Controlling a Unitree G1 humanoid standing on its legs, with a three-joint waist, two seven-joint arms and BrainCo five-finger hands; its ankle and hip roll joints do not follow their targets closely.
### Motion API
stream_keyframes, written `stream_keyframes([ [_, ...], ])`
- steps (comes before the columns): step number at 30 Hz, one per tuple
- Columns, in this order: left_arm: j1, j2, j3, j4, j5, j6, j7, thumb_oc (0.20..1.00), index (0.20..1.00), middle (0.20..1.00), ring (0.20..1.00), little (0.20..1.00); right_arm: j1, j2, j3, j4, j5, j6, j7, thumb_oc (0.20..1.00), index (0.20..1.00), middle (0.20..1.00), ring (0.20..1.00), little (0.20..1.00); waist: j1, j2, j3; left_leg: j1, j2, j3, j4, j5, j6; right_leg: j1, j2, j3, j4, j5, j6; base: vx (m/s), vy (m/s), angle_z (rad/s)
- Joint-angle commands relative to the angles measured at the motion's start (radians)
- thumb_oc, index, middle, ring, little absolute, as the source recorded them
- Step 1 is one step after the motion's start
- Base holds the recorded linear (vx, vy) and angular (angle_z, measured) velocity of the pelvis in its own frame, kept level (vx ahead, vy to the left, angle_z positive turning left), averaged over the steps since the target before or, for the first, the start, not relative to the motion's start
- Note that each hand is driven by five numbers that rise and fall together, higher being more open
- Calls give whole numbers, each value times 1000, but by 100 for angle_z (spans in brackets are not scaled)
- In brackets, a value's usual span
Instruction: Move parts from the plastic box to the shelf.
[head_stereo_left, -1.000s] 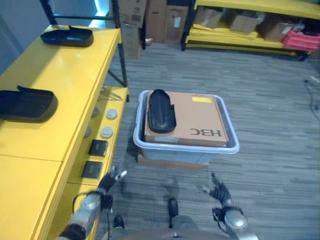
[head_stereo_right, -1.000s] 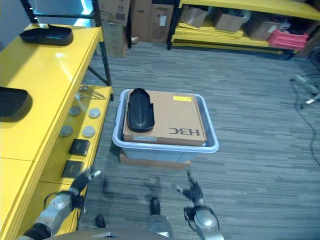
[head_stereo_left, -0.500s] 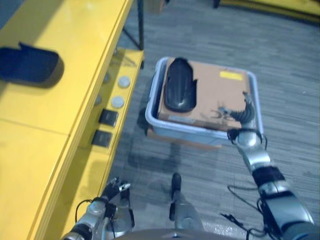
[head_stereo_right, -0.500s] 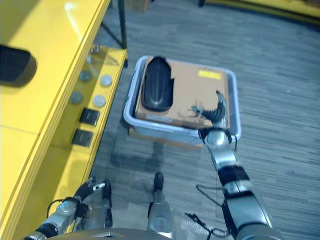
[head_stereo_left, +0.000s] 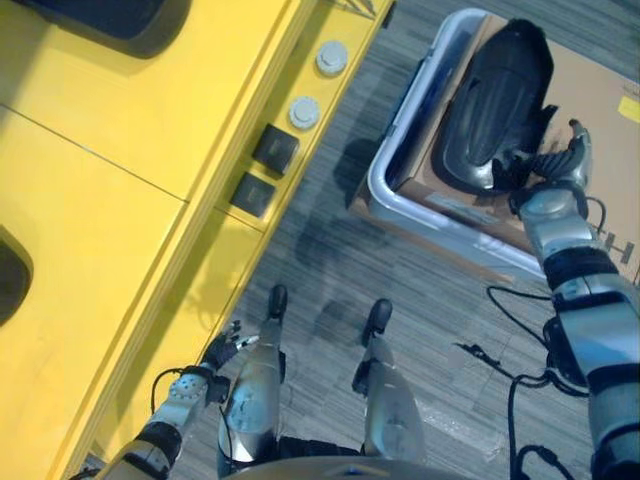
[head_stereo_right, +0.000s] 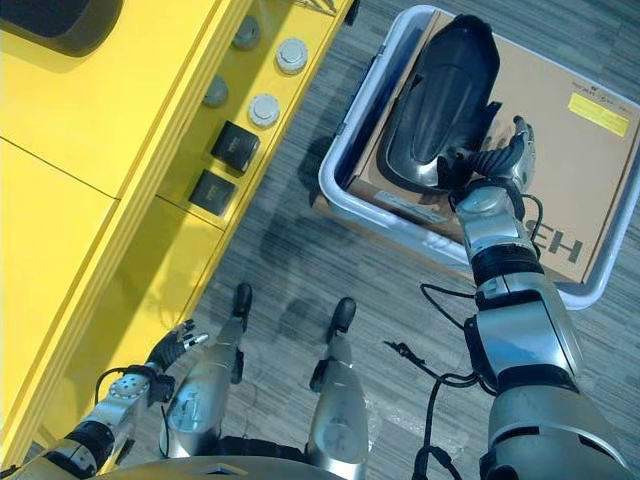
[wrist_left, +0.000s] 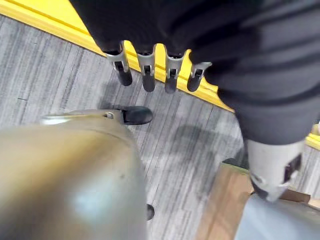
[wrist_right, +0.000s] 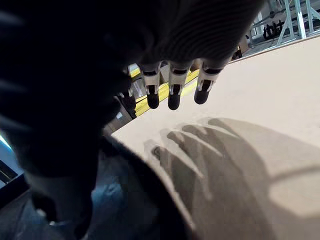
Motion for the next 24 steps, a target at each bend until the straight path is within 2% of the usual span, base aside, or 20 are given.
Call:
stream_keyframes([
  [1, 12, 12, -73, -3, -42, -35, -31, 1000, 1000, 1000, 1000, 1000, -79, -137, 67, 43, 35, 47, 76, 1000, 1000, 1000, 1000, 1000, 0, 48, -14, -128, -70, -56, 168, -42, 51, -24, -14, -30, 106, -97, 3, 11, 12, 13],
  [3, 12, 22, -80, -29, -56, -29, -34, 1000, 1000, 1000, 1000, 1000, -101, -132, 84, 68, 28, 111, 143, 1000, 1000, 1000, 1000, 1000, 5, 53, -5, -137, -75, -57, 174, -40, 53, -33, -18, -31, 113, -97, 2, 11, 17, 11],
  [4, 14, 32, -85, -47, -63, -30, -42, 1000, 1000, 1000, 1000, 1000, -116, -131, 114, 131, -27, 182, 239, 200, 200, 200, 200, 200, 13, 58, 3, -145, -79, -59, 181, -41, 56, -38, -24, -36, 122, -99, 2, 11, 11, 8],
  [7, 19, 37, -96, -52, -59, -37, -41, 1000, 1000, 1000, 1000, 1000, -125, -131, 154, 218, -80, 198, 290, 200, 200, 200, 200, 200, 24, 60, 4, -159, -83, -63, 196, -42, 60, -44, -27, -45, 132, -102, 0, 25, -24, 9],
  [12, 37, 49, -99, -45, -44, -61, -49, 1000, 1000, 1000, 1000, 1000, -121, -132, 184, 297, -127, 279, 329, 200, 200, 200, 200, 200, 37, 61, 4, -147, -87, -63, 211, -53, 65, -24, -26, -58, 140, -112, -5, 26, -30, 7],
  [13, 39, 53, -98, -49, -42, -63, -49, 1000, 1000, 1000, 1000, 1000, -114, -136, 180, 311, -116, 302, 329, 200, 200, 200, 200, 200, 38, 60, 4, -140, -86, -62, 212, -54, 66, -16, -26, -59, 140, -113, -5, 30, -66, 5],
  [14, 51, 65, -95, -67, -35, -60, -46, 1000, 1000, 1000, 1000, 1000, -74, -146, 144, 333, -52, 355, 330, 200, 200, 200, 200, 200, 38, 57, -4, -124, -84, -59, 214, -60, 66, 1, -22, -59, 139, -117, -6, 33, -67, 8],
  [15, 53, 68, -96, -71, -36, -60, -46, 1000, 1000, 1000, 1000, 1000, -67, -147, 135, 334, -46, 363, 337, 200, 200, 200, 200, 200, 38, 57, -6, -122, -83, -59, 215, -61, 66, 4, -22, -58, 138, -117, -7, 46, -70, 12],
  [17, 58, 77, -94, -80, -30, -61, -47, 1000, 1000, 1000, 1000, 1000, -4, -150, 53, 360, 42, 428, 329, 200, 200, 200, 200, 200, 33, 50, -28, -93, -77, -55, 206, -66, 64, 36, -13, -57, 124, -121, -8, 49, -45, 15],
  [18, 59, 78, -92, -85, -28, -58, -45, 1000, 1000, 1000, 1000, 1000, 13, -153, 36, 364, 20, 428, 336, 200, 200, 200, 200, 200, 31, 48, -36, -88, -77, -56, 199, -62, 63, 41, -12, -58, 117, -118, -7, 58, -50, 9],
  [19, 64, 81, -87, -96, -22, -56, -42, 1000, 1000, 1000, 1000, 1000, 49, -161, 12, 379, -69, 419, 361, 200, 200, 200, 200, 200, 31, 46, -45, -67, -71, -53, 190, -67, 60, 61, -8, -61, 111, -123, -7, 72, -76, 5],
  [20, 62, 88, -86, -120, -22, -43, -34, 1000, 1000, 1000, 1000, 1000, 148, -182, -21, 419, -103, 324, 360, 200, 200, 200, 200, 200, 29, 38, -72, -33, -62, -51, 163, -57, 54, 94, -3, -77, 96, -121, -7, 69, -78, 2],
  [23, 66, 105, -90, -153, -23, -25, -30, 1000, 1000, 1000, 1000, 1000, 222, -184, -55, 405, -102, 279, 333, 200, 200, 200, 200, 200, 26, 26, -99, 10, -53, -47, 140, -59, 50, 132, 5, -85, 82, -126, -6, 55, -93, 12],
  [24, 74, 115, -86, -174, -26, -14, -43, 1000, 1000, 1000, 1000, 1000, 285, -180, -91, 373, -96, 232, 302, 200, 200, 200, 200, 200, 16, 11, -139, 44, -45, -37, 114, -54, 45, 157, 10, -93, 67, -122, -1, 80, -87, 9],
])
